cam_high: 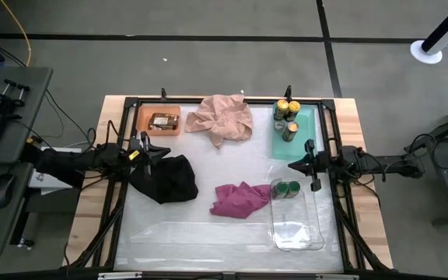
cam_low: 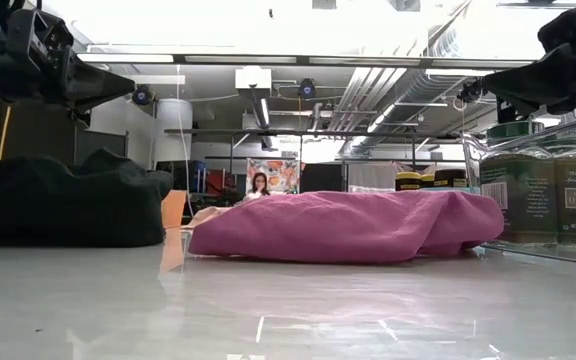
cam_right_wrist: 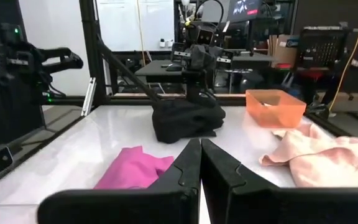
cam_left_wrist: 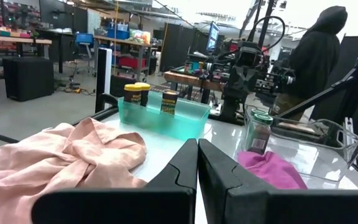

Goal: Sort spices by type
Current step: Return to Home Position

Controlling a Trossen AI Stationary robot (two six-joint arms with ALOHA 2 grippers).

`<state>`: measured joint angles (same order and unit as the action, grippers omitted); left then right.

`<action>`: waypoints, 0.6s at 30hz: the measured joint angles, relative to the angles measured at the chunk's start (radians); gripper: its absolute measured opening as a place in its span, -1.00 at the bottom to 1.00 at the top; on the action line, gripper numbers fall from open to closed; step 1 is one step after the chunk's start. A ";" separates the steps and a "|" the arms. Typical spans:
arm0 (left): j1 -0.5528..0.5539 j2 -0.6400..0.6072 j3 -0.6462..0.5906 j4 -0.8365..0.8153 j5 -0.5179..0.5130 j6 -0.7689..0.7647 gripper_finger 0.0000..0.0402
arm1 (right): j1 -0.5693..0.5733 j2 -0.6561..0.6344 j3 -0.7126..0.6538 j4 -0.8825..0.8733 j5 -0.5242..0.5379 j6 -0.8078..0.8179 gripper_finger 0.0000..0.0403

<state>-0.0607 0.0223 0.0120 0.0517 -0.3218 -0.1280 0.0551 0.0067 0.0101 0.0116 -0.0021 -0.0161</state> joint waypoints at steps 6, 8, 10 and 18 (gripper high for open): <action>0.000 0.000 0.000 0.000 0.000 0.000 -1.00 | 0.000 0.000 0.000 0.000 0.000 0.017 -1.00; 0.000 0.000 0.000 0.000 0.000 0.000 -1.00 | 0.000 0.000 0.000 0.000 0.000 0.017 -1.00; 0.000 0.000 0.000 0.000 0.000 0.000 -1.00 | 0.000 0.000 0.000 0.000 0.000 0.017 -1.00; 0.000 0.000 0.000 0.000 0.000 0.000 -1.00 | 0.000 0.000 0.000 -0.001 0.000 0.017 -1.00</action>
